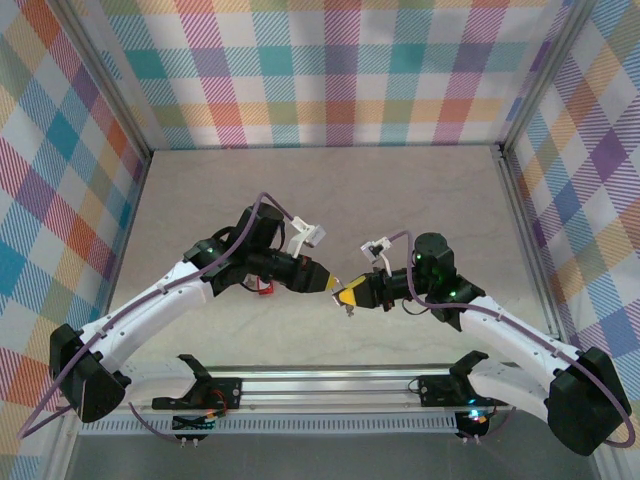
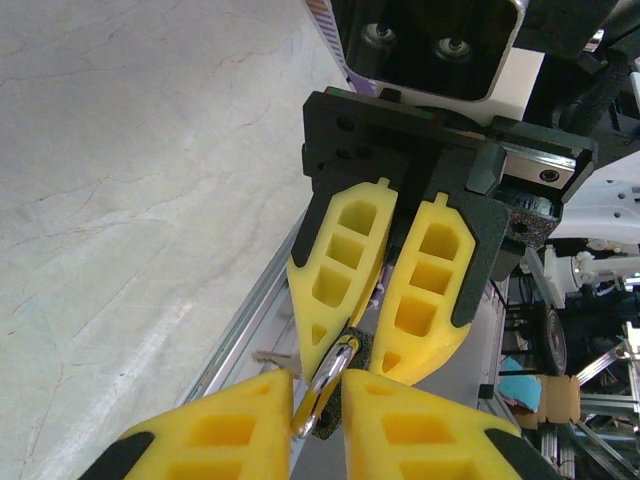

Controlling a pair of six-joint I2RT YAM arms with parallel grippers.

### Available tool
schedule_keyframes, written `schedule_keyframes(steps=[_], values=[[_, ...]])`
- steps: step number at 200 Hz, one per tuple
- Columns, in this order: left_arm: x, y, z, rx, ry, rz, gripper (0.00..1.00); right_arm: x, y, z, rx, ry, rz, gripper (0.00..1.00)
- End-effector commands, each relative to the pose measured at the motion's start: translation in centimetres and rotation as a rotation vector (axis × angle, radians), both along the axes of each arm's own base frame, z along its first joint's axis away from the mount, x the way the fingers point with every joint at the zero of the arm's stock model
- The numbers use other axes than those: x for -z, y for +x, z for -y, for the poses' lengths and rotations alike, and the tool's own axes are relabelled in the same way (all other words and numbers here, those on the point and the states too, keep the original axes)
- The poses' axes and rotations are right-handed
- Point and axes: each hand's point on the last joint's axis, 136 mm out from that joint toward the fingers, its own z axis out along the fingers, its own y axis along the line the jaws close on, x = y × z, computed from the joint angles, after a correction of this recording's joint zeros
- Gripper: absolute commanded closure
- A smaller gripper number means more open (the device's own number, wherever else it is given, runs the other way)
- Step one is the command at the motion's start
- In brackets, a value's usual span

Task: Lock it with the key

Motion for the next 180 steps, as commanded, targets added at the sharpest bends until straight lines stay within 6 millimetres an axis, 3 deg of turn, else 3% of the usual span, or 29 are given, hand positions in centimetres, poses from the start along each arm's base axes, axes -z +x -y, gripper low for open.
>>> schedule_keyframes(steps=[1, 180], values=[[0.17, 0.09, -0.64, -0.007, 0.001, 0.017, 0.8, -0.71, -0.64, 0.08, -0.04, 0.035, 0.029, 1.0], [-0.59, -0.34, -0.32, 0.013, -0.047, 0.014, 0.85, -0.48, -0.59, 0.06, -0.038, 0.035, 0.025, 1.0]])
